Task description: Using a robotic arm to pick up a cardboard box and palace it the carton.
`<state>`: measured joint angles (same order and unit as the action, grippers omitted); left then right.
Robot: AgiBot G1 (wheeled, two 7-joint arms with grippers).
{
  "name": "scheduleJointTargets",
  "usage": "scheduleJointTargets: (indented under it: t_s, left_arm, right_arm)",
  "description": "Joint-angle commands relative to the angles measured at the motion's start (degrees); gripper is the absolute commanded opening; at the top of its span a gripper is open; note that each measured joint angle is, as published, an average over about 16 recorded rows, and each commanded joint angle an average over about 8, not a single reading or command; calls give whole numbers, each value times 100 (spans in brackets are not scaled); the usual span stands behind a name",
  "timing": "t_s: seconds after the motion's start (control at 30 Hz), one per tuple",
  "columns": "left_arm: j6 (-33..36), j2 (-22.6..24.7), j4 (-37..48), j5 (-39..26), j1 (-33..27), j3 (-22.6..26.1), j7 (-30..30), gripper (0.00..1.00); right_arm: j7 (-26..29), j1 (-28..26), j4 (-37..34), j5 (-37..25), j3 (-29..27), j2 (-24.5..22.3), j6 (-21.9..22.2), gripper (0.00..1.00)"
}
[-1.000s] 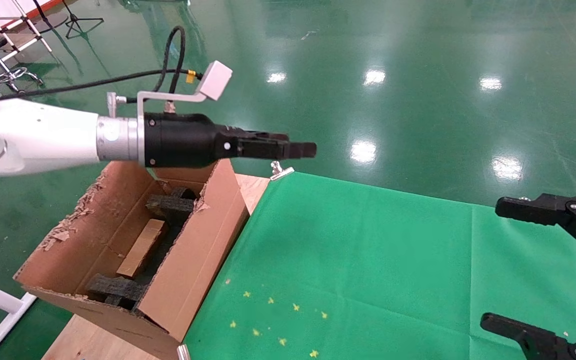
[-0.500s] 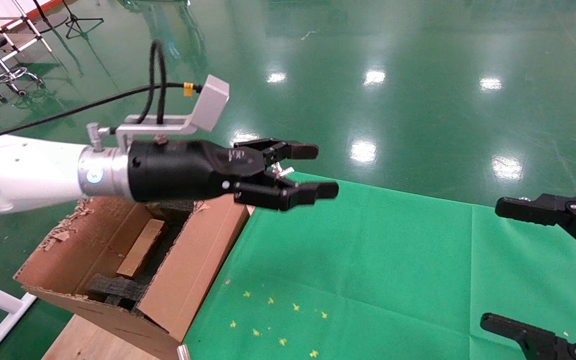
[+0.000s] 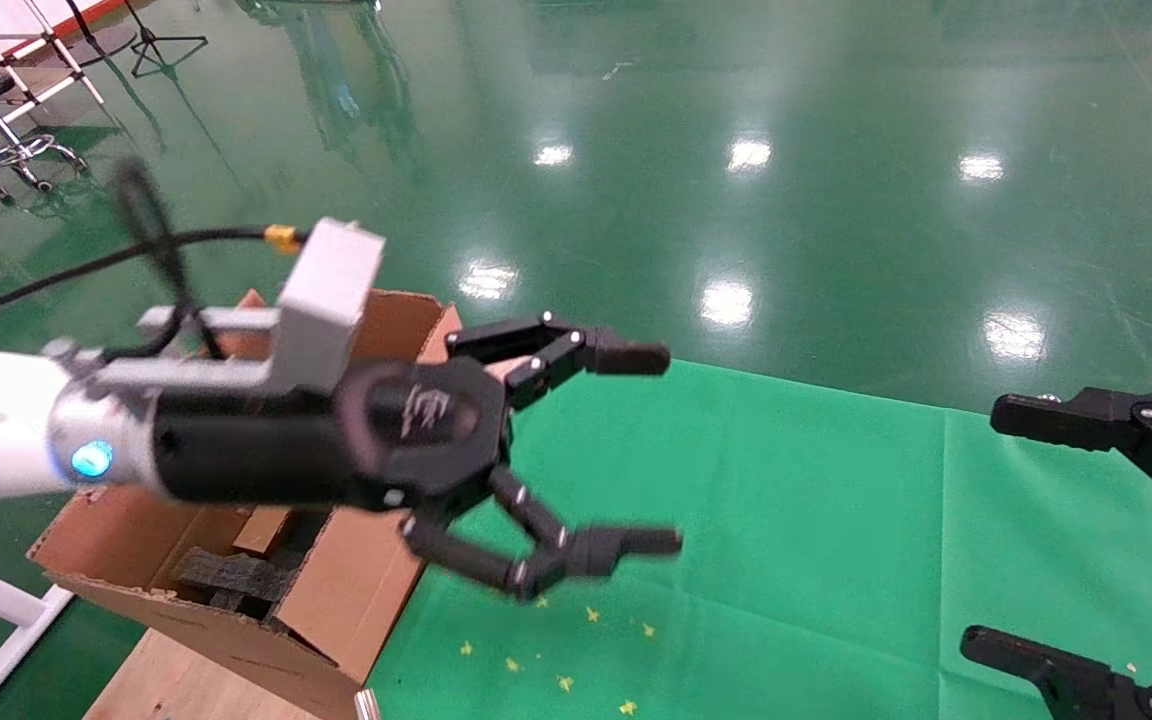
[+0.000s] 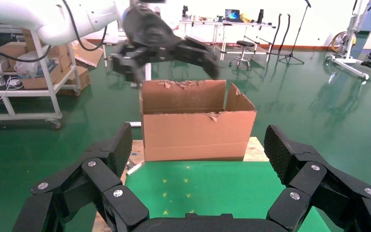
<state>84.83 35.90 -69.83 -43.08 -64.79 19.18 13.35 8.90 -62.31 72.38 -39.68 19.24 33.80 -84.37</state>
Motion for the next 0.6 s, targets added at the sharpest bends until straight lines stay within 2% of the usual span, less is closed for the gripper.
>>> scheduleJointTargets:
  t_s: [0.03, 0.27, 0.6]
  left_arm:
    - [56, -56, -243, 79, 208, -204, -166, 100]
    - [148, -137, -591, 203, 507, -498, -341, 100]
    - [113, -111, -468, 165, 405, -397, -292, 100]
  right_arm:
    - [0, 0, 0, 0, 0, 0, 0, 100]
    - [0, 1, -1, 1, 0, -1, 2, 100]
    - [0, 1, -1, 1, 0, -1, 2, 100]
